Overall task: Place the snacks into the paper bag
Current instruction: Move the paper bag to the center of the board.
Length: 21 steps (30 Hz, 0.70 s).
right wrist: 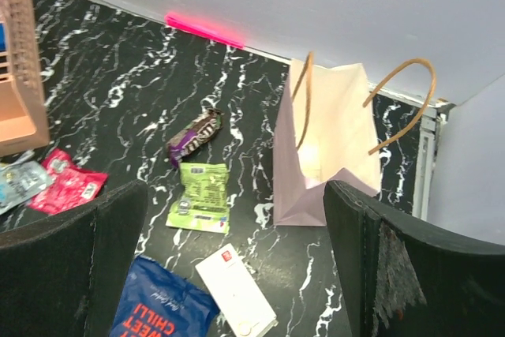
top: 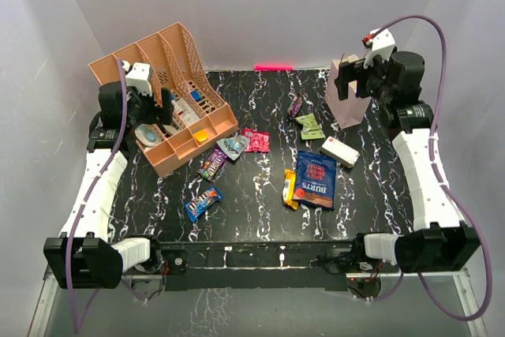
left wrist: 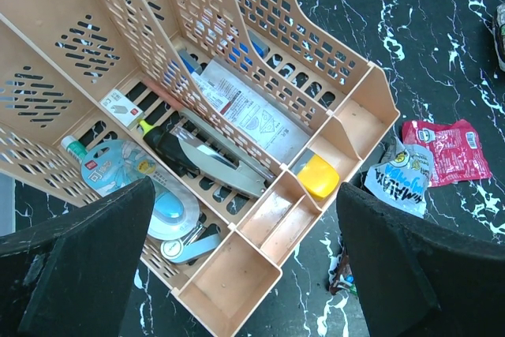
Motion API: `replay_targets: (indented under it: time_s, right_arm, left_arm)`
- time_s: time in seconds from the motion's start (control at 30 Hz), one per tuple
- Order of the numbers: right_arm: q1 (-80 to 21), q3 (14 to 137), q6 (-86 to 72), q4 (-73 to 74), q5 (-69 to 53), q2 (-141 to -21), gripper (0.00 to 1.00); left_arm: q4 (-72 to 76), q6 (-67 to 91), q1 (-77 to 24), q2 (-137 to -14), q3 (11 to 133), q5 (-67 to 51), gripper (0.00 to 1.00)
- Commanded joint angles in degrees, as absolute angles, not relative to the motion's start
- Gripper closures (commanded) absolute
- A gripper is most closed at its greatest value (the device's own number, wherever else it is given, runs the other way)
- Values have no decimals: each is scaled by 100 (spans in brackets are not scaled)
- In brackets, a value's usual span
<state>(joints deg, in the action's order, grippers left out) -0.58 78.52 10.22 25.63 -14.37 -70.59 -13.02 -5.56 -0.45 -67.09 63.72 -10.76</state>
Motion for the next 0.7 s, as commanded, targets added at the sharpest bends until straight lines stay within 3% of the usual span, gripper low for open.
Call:
replay_targets:
  time_s: [0.0,0.3,0.67]
  right_arm:
    - [-24,8328,1292,2246,-820,-7445,2]
    - [-18,8732,1968,2387,-526,-8391,1]
    - [-18,9317,2448,2624,-927,-9344,21]
  left_arm:
    - [-1148,-585,-11,-6490,6318,-1151,2]
    - [-1077,-583,-16,-6445,6252,-1186,2]
    - [-1013,-647,-9,-6394,6109,-1179,2]
